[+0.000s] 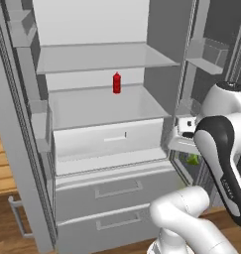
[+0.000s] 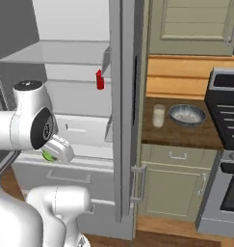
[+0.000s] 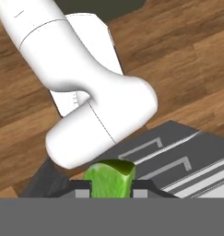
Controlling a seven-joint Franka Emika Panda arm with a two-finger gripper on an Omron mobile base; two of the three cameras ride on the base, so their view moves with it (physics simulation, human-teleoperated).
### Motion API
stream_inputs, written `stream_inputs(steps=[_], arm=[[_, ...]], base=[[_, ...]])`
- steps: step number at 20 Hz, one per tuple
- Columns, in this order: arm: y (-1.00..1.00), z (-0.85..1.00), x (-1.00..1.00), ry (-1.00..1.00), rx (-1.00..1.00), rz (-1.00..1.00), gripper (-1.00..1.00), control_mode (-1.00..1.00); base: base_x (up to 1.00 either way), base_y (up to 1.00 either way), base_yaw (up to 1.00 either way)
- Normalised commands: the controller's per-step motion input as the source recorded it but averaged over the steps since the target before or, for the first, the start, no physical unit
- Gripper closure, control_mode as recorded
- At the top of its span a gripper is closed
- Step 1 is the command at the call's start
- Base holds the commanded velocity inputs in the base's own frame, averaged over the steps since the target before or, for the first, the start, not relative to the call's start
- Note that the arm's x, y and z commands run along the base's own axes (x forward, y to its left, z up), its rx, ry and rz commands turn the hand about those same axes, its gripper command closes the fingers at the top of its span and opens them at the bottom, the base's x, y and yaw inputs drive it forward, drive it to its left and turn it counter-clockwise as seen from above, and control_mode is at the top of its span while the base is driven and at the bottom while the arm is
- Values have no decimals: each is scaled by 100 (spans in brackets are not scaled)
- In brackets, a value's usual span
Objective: Grab a lemon wedge from the fridge and one ice cube from the ice bowl, and put them in the glass of lemonade.
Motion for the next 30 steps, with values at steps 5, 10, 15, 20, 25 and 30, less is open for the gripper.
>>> stream_inputs(steps=[5,10,15,20,25,30], arm=[[0,0,0,0,0,0,100,100],[0,0,0,0,0,0,100,100],[0,0,0,0,0,0,100,100],[0,0,0,0,0,0,100,100],[0,0,0,0,0,0,100,100],[0,0,0,0,0,0,100,100]], base=[[-34,-95,-33],[-34,-91,-30],[-43,-95,-15],[50,-89,7],[100,-60,35],[81,-15,72]])
